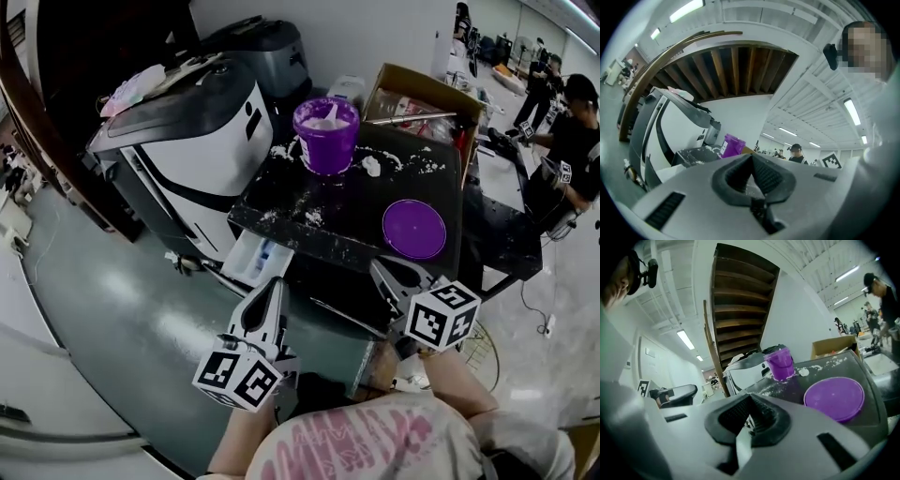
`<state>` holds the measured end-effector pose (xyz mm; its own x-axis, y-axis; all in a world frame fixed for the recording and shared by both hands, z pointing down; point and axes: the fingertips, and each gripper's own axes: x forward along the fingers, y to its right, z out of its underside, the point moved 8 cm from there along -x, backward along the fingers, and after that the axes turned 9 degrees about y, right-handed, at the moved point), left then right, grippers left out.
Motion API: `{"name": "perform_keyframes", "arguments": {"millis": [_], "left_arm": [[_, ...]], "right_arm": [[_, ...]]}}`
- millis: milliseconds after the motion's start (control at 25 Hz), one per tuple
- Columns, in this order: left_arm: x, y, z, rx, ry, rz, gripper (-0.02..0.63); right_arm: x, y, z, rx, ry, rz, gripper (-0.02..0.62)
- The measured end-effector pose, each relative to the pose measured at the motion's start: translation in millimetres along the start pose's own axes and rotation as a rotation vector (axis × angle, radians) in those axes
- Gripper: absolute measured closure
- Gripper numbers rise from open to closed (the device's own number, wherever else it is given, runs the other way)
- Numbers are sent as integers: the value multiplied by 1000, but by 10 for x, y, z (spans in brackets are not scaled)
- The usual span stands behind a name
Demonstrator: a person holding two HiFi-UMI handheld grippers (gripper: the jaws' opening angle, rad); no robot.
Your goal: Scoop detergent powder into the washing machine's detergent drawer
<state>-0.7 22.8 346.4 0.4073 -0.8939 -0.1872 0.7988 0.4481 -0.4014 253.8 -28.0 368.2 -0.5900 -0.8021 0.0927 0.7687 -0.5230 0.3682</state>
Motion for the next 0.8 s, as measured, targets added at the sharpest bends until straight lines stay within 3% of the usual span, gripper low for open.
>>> {"name": "perform_keyframes", "arguments": {"millis": [440, 800], "left_arm": [[508, -687, -939, 47, -26, 97, 603], [625, -842, -1025, 67, -90, 132, 603]], "right_arm": [[677, -228, -607, -50, 34, 145, 595], [732, -177, -845, -66, 29, 244, 587]]}}
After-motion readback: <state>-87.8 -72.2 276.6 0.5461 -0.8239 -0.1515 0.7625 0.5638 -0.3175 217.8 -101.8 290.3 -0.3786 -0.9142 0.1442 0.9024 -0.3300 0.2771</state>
